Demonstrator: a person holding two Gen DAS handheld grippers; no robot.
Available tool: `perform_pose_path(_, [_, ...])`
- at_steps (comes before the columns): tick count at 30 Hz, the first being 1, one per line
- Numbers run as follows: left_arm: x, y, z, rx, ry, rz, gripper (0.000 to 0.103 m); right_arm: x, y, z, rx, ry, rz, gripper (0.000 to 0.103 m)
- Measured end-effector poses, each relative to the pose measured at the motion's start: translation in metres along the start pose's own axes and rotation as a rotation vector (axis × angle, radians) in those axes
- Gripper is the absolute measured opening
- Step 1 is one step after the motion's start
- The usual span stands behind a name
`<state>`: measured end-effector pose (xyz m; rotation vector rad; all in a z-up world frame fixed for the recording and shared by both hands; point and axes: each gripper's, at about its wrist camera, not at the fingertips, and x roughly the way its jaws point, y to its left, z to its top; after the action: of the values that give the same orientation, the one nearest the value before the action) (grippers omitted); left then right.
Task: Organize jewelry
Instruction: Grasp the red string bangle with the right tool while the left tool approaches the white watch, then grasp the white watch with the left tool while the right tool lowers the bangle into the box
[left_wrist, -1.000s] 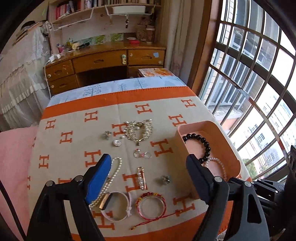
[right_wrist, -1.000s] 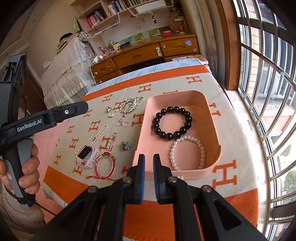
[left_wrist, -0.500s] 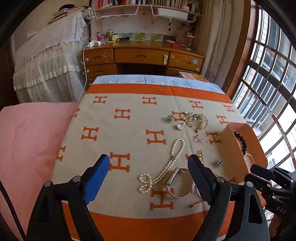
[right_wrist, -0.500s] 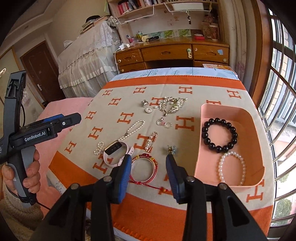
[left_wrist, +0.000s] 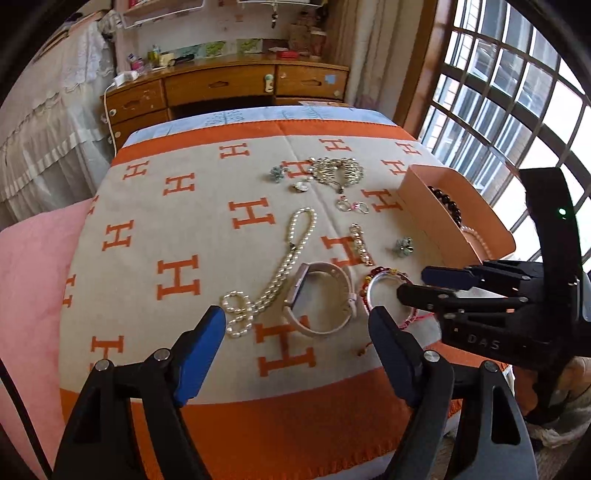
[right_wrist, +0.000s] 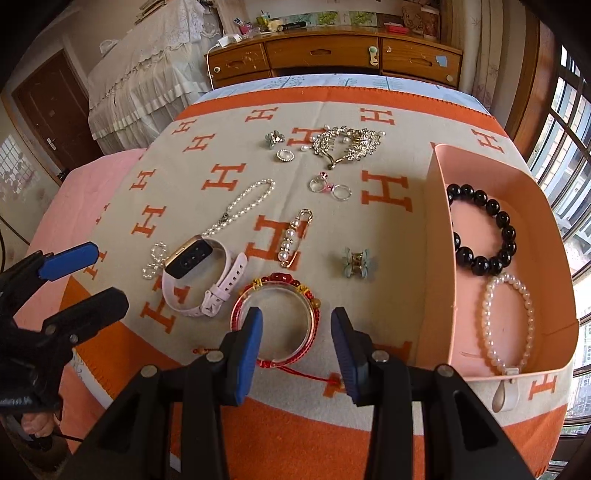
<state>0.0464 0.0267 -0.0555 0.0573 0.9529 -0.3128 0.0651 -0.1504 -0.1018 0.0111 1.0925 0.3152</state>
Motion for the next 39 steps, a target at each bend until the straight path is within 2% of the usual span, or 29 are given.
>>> perform_pose_path(3, [0.006,-0.017,0.004,0.054,0.007,-0.015,0.072,0.01,-0.001,-0.002,-0.004,0.02,-0.013,0.039])
perform_pose_path(5, [0.015,-0.024,0.006,0.07,0.029,-0.033,0.061,0.011,0.001,-0.003,-0.027,-0.002,-0.037,0.038])
perform_pose_path(7, [0.023,-0.028,0.008,0.072,0.054,-0.055,0.053,0.012,0.004,-0.005,-0.061,-0.02,-0.081,0.026])
perform_pose_path(8, [0.027,-0.03,0.009,0.069,0.068,-0.068,0.051,0.013,0.006,-0.005,-0.08,-0.03,-0.108,0.013])
perform_pose_path(9, [0.031,-0.03,0.009,0.065,0.08,-0.079,0.051,0.013,0.006,-0.006,-0.098,-0.042,-0.129,0.009])
perform_pose_path(12, [0.039,-0.03,0.011,0.051,0.107,-0.096,0.045,0.01,0.003,-0.008,-0.101,-0.055,-0.109,0.008])
perform_pose_path(14, [0.044,-0.031,0.011,0.046,0.128,-0.109,0.037,0.006,-0.002,-0.009,-0.081,-0.079,-0.078,0.008])
perform_pose_path(24, [0.065,-0.038,0.015,0.045,0.192,-0.087,0.033,-0.061,-0.036,-0.005,0.04,-0.326,-0.018,0.008])
perform_pose_path(27, [0.074,-0.041,0.017,0.042,0.211,-0.072,0.031,-0.083,-0.056,-0.007,0.108,-0.408,-0.038,0.008])
perform_pose_path(30, [0.08,-0.042,0.018,0.036,0.228,-0.053,0.024,-0.098,-0.079,-0.01,0.179,-0.462,-0.068,0.008])
perform_pose_path(33, [0.082,-0.044,0.019,0.034,0.222,-0.031,0.017,-0.108,-0.096,-0.013,0.232,-0.488,-0.084,0.008])
perform_pose_path(35, [0.083,-0.043,0.019,0.029,0.22,-0.005,0.008,-0.113,-0.103,-0.015,0.249,-0.501,-0.096,0.008])
perform_pose_path(39, [0.077,-0.041,0.022,0.007,0.194,0.022,0.007,-0.119,-0.111,-0.021,0.272,-0.52,-0.099,0.008])
